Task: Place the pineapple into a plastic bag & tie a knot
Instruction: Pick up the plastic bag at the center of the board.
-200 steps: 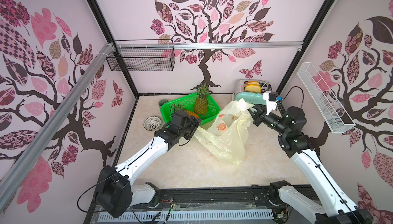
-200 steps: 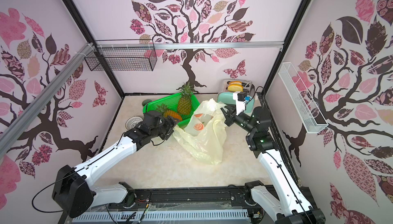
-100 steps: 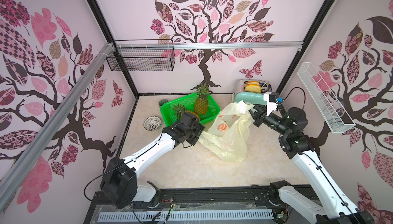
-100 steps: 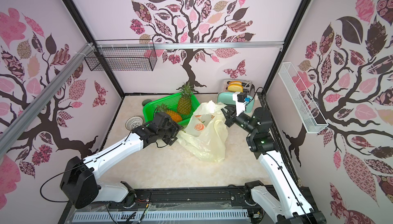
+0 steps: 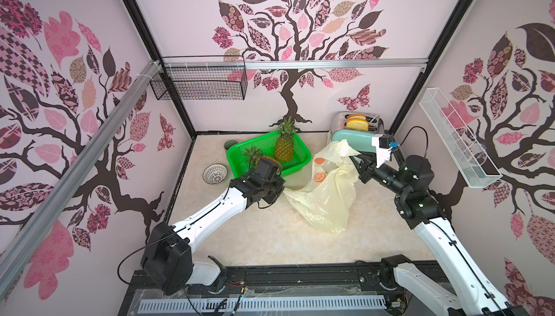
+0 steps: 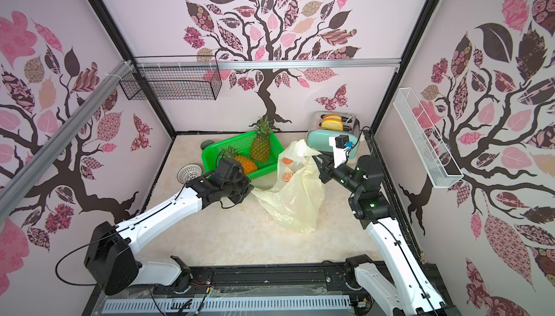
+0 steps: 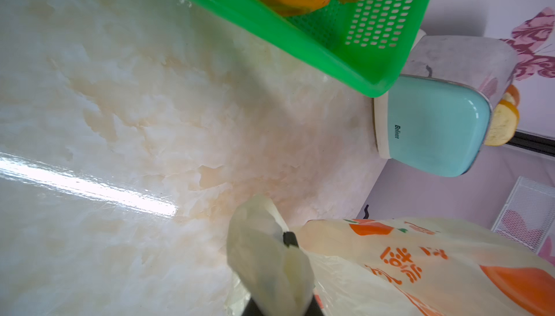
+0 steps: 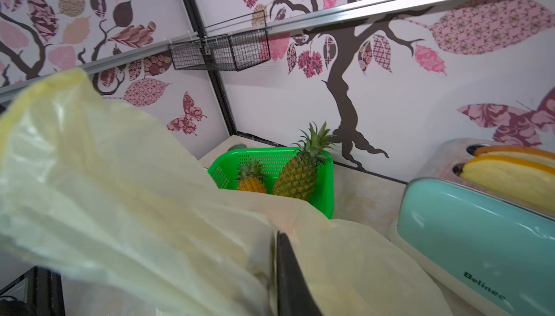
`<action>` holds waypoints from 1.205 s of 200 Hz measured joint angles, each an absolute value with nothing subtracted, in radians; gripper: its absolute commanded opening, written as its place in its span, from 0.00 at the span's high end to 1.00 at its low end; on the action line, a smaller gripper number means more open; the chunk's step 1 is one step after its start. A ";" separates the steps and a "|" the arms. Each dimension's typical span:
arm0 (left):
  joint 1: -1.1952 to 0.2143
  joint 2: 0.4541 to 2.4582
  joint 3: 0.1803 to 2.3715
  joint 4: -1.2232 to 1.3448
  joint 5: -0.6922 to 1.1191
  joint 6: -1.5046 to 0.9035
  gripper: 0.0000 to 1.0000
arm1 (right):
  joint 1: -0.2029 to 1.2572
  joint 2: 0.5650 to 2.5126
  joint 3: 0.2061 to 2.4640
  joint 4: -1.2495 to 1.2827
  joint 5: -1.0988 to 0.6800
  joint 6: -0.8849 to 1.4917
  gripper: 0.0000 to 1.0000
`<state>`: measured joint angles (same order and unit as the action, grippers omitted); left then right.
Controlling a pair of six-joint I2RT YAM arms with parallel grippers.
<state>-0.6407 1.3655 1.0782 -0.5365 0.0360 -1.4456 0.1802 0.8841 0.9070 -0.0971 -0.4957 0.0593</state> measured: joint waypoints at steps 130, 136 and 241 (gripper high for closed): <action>-0.669 1.009 0.958 -0.283 -0.077 -0.628 1.00 | 0.180 1.004 1.368 -0.878 -0.338 0.212 0.01; -0.669 1.002 0.952 -0.276 -0.074 -0.601 1.00 | 0.180 1.024 1.388 -0.903 -0.340 0.207 0.01; -0.669 0.922 0.946 -0.210 0.083 -0.318 1.00 | 0.219 1.319 1.596 -0.964 -0.403 0.200 0.00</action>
<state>-0.6685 0.9222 0.9459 -0.2096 0.0834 -0.3176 0.2188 1.3193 1.5955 -0.9642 -0.4034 0.1997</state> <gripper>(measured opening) 0.045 0.995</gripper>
